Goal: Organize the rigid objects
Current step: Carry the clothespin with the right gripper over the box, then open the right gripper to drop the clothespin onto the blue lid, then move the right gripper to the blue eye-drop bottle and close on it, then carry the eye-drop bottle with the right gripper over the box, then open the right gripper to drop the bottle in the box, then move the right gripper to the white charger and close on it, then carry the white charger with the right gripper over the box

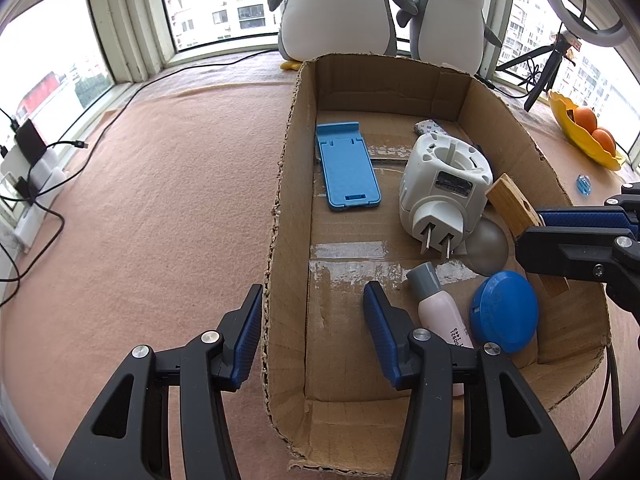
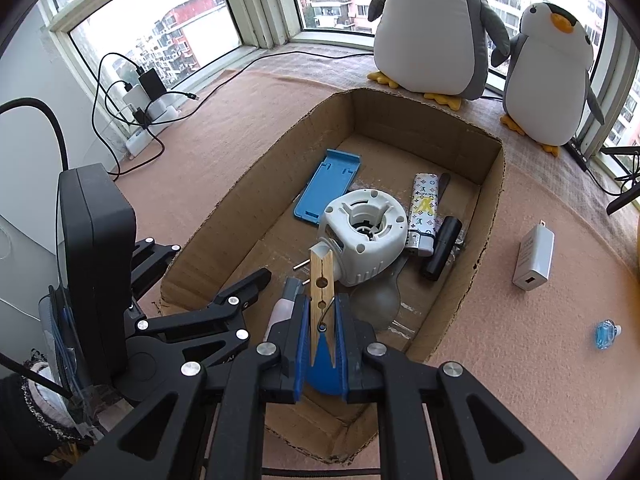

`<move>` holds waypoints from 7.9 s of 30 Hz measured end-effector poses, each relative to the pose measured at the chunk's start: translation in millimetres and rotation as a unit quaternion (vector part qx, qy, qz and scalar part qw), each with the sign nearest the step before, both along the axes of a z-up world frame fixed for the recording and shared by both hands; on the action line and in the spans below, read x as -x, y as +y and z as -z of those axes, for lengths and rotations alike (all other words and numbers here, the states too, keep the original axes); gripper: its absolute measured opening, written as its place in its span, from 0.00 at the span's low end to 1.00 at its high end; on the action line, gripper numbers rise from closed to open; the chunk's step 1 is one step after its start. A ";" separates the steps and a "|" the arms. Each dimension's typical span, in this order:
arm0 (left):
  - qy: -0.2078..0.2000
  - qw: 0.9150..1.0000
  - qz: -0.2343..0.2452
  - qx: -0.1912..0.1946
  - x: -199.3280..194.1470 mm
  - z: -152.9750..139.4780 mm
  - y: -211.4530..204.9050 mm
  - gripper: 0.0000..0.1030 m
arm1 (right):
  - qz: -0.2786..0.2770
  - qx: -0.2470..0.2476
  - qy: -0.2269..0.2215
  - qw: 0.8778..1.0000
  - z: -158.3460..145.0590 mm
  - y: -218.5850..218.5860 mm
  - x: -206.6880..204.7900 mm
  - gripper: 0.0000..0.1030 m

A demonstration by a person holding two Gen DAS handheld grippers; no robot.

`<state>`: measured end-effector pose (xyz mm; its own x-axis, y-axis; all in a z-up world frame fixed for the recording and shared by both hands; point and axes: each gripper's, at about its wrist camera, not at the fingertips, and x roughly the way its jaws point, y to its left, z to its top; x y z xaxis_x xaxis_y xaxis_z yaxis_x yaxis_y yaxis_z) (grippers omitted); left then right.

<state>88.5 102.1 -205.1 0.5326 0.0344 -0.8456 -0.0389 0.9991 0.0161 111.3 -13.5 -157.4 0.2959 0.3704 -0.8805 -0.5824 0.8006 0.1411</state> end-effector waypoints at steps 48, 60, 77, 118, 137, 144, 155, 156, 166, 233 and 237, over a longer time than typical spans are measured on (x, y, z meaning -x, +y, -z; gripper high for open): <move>0.000 1.000 0.000 0.000 -0.3 0.4 0.9 0.48 | 0.243 -0.010 -0.008 0.970 -11.4 -186.5 -54.7 0.47; 0.000 1.000 -0.001 0.000 -0.2 0.5 0.8 0.48 | 0.357 -0.027 0.041 0.933 3.4 -269.1 -85.5 0.47; 0.000 1.000 -0.001 0.000 -0.1 0.5 0.6 0.49 | 0.380 -0.041 0.121 0.916 48.4 -272.2 -121.2 0.46; -0.001 1.000 -0.002 0.001 0.5 0.6 2.4 0.49 | 0.256 0.040 0.000 0.966 10.5 -196.1 -92.6 0.32; -0.001 1.000 -0.002 0.001 0.8 0.2 2.5 0.49 | 0.102 0.011 -0.059 0.993 -25.4 -43.4 -77.5 0.32; -0.001 1.000 -0.002 0.002 1.7 -0.5 2.5 0.49 | 0.079 0.032 -0.050 0.995 -7.6 -15.3 -80.9 0.32; -0.002 1.000 -0.002 0.002 1.8 -0.5 2.5 0.49 | 0.066 0.038 -0.052 0.996 -3.5 -6.3 -83.2 0.32; -0.002 1.000 -0.002 0.002 1.7 -0.4 2.7 0.49 | 0.067 0.038 -0.052 0.996 -3.2 -5.9 -83.1 0.32; -0.002 1.000 -0.002 0.002 1.7 -0.4 2.8 0.49 | 0.075 0.033 -0.067 0.994 -9.9 -11.3 -81.9 0.58; -0.002 1.000 -0.003 0.002 2.0 -0.4 2.1 0.49 | 0.184 0.049 0.053 0.980 49.8 -116.0 -131.9 0.20; -0.002 1.000 -0.003 0.002 2.0 -0.4 2.1 0.49 | 0.164 0.044 0.029 0.985 29.5 -115.1 -113.4 0.20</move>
<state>86.6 104.2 -204.7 0.5355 0.0349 -0.8438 -0.0458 0.9989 0.0123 224.7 -128.6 -186.9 0.3350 0.1843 -0.9240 -0.2825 0.9552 0.0882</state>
